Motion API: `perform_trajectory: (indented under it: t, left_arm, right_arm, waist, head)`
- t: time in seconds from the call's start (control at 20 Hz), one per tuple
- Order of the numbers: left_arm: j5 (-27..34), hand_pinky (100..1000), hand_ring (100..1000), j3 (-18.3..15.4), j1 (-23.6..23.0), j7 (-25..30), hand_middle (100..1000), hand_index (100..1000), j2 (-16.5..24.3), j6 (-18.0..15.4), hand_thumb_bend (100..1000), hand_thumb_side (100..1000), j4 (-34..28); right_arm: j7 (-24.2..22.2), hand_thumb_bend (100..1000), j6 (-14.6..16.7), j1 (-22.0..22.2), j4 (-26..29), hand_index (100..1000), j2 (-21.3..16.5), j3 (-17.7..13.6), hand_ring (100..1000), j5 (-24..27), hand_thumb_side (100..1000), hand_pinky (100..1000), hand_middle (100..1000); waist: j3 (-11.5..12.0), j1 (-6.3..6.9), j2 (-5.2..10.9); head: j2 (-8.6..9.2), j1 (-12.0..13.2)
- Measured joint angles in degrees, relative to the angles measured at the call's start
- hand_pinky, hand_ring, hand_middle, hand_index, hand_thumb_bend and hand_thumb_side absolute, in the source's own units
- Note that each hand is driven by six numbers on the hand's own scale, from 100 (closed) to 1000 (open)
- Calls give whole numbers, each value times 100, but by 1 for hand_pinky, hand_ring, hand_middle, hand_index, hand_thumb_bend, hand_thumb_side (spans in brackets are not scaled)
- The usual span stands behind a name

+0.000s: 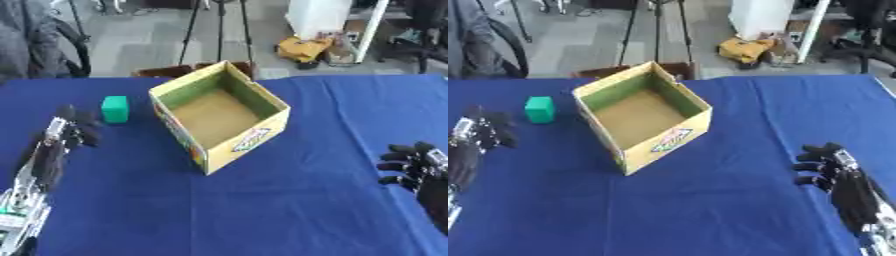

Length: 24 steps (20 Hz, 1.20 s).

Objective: Pick up objects on the table and place them in the box.

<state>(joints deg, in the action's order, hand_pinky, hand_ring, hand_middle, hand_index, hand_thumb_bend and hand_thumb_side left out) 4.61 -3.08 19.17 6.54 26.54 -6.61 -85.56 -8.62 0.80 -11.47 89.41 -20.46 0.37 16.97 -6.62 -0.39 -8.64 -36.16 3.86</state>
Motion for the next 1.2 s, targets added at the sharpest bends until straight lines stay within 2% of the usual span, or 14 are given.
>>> perform_trajectory:
  t: [0.05, 0.15, 0.2, 0.25, 0.3, 0.35, 0.4, 0.45, 0.55, 0.7, 0.85, 0.9, 0.95, 1.2]
  left_arm:
    - [-80, 624, 618, 2, 77, 58, 658, 781, 123, -13, 166, 580, 0]
    - [-244, 639, 634, 2, 296, 196, 669, 785, 395, -22, 227, 390, 52]
    - [-329, 652, 649, 1, 413, 273, 679, 790, 532, -18, 308, 277, 113]
    - [-418, 662, 661, 3, 537, 351, 686, 792, 668, -13, 378, 207, 197]
    - [-504, 665, 665, 10, 674, 434, 688, 792, 806, -3, 397, 193, 300]
    - [-590, 680, 684, 42, 808, 517, 699, 796, 945, 8, 483, 160, 420]
    - [-678, 685, 690, 94, 947, 602, 701, 797, 1088, 27, 471, 148, 546]
    - [-769, 697, 704, 172, 1092, 689, 709, 799, 1225, 50, 581, 135, 678]
    - [-951, 710, 717, 368, 1390, 871, 715, 799, 1515, 115, 631, 137, 965]
    - [-1220, 724, 725, 630, 1820, 1131, 710, 795, 1941, 222, 654, 148, 1391]
    - [-1491, 730, 706, 827, 2235, 1334, 634, 769, 2330, 287, 661, 136, 1828]
    - [-1582, 730, 707, 867, 2338, 1370, 634, 769, 2416, 301, 659, 131, 1976]
    - [-1672, 732, 705, 899, 2414, 1391, 627, 760, 2473, 301, 641, 111, 2120]
    - [-2119, 738, 708, 928, 2599, 1294, 618, 747, 2546, 112, 638, 129, 2849]
  right_arm:
    - [0, 100, 0, 15, 0, 813, -3, 0, 716, -1, 934, 598, 676]
    - [0, 100, 0, 44, 0, 813, -9, 0, 716, -5, 934, 598, 676]
    - [-1, 100, 0, 45, 0, 813, -13, 0, 716, -6, 935, 598, 676]
    - [-2, 100, -1, 48, 0, 813, -21, 1, 716, -8, 934, 598, 676]
    - [-5, 100, -3, 53, 0, 813, -34, 2, 716, -11, 934, 598, 676]
    - [-9, 100, -7, 66, 0, 813, -52, 3, 716, -17, 935, 598, 676]
    - [-13, 100, -10, 75, 0, 813, -59, 4, 716, -20, 935, 598, 676]
    - [-16, 100, -12, 76, -1, 813, -65, 10, 716, -23, 935, 598, 676]
    - [-33, 100, -20, 73, -1, 813, -74, 40, 716, -26, 936, 598, 676]
    - [-71, 100, -25, 18, -1, 813, -99, 78, 716, -33, 937, 598, 676]
    - [-104, 100, -35, -59, 0, 812, -101, 113, 716, -57, 942, 598, 676]
    - [-115, 100, -37, -69, 1, 812, -101, 115, 716, -69, 943, 597, 676]
    - [-124, 100, -40, -70, 1, 812, -101, 119, 716, -75, 947, 597, 676]
    - [-133, 100, -46, -114, 4, 812, -101, 142, 715, -121, 958, 597, 675]
  waist:
    - [-4, 14, 15]
    - [-6, 47, 51]
    - [-7, 63, 64]
    - [-9, 80, 72]
    - [-17, 95, 81]
    - [-35, 109, 93]
    - [-64, 123, 101]
    - [-96, 134, 101]
    - [-184, 151, 90]
    - [-362, 185, -23]
    - [-545, 227, -150]
    - [-594, 251, -192]
    - [-632, 277, -231]
    - [-833, 449, -495]
  head:
    - [0, -1]
    - [0, -10]
    - [0, -19]
    - [0, -27]
    - [-1, -31]
    - [-1, -35]
    - [-1, -36]
    - [-1, -34]
    - [1, -7]
    - [55, 66]
    - [155, 155]
    - [192, 173]
    - [222, 190]
    - [435, 244]
